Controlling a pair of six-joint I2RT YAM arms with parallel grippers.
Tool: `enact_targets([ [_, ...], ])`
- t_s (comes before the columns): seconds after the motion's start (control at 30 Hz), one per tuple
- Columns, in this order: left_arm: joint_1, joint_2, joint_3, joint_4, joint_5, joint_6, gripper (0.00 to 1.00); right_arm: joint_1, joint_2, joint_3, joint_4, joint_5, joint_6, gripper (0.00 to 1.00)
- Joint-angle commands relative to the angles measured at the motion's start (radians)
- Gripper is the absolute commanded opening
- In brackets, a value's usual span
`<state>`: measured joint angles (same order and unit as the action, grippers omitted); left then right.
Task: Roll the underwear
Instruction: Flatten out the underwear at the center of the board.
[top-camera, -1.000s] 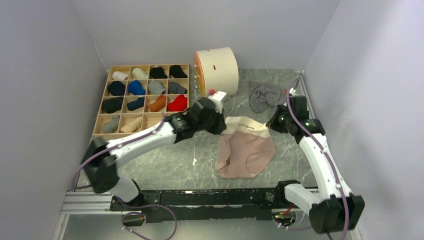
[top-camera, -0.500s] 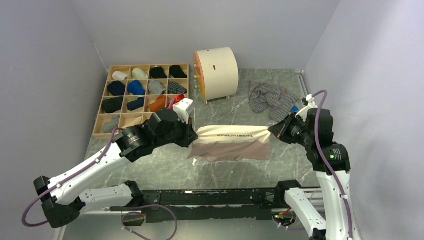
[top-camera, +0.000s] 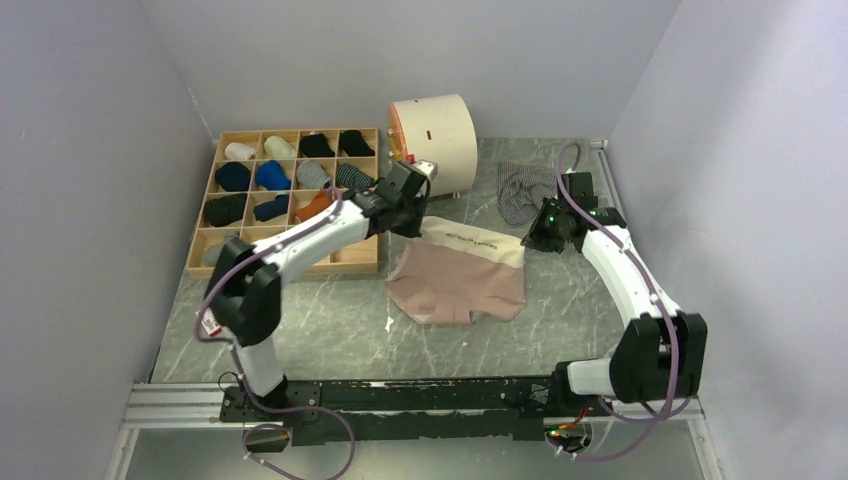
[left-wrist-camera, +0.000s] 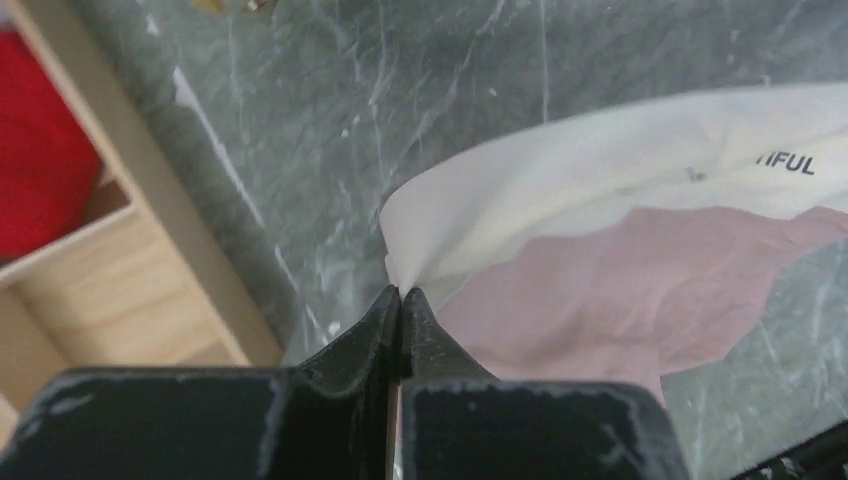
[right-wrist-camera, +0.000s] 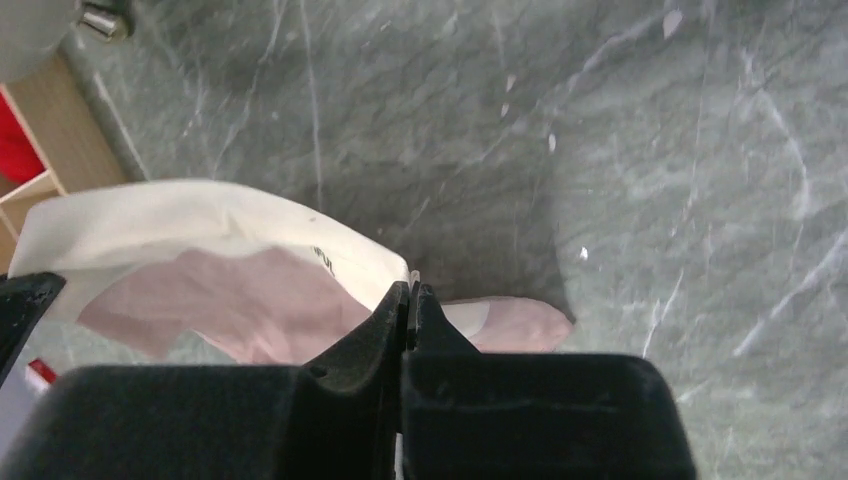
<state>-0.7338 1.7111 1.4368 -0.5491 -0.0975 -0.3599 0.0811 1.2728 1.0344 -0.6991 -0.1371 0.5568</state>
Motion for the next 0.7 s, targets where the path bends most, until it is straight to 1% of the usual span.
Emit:
enact_targets([
  [0.0,0.014,0.124,0.158,0.023,0.075,0.098,0.05,-0.010,0.072,0.088,0.109,0.047,-0.039,0.00],
  [0.03,0.015,0.133,0.179,0.005,0.077,0.100,0.05,-0.010,0.067,0.095,0.108,0.030,-0.048,0.00],
  [0.07,0.015,0.119,0.168,0.011,0.086,0.098,0.05,-0.010,0.052,0.093,0.108,0.011,-0.052,0.00],
  [0.13,0.016,0.053,0.101,0.042,0.094,0.082,0.05,-0.010,0.007,0.088,0.092,-0.025,-0.053,0.00],
  [0.17,0.016,0.008,0.064,0.060,0.105,0.074,0.05,-0.010,-0.022,0.087,0.075,-0.045,-0.050,0.00],
  [0.3,0.017,-0.202,-0.080,0.040,0.147,0.043,0.05,-0.011,-0.167,0.080,-0.019,-0.154,-0.036,0.00],
  [0.47,0.015,-0.480,-0.234,-0.014,0.234,-0.010,0.05,-0.011,-0.383,0.066,-0.172,-0.251,0.000,0.00],
  [0.57,0.013,-0.625,-0.291,-0.076,0.280,-0.035,0.05,-0.010,-0.505,0.047,-0.233,-0.348,0.038,0.00],
  [0.67,0.013,-0.731,-0.317,-0.145,0.351,-0.060,0.05,-0.011,-0.604,0.078,-0.291,-0.400,0.081,0.00],
])
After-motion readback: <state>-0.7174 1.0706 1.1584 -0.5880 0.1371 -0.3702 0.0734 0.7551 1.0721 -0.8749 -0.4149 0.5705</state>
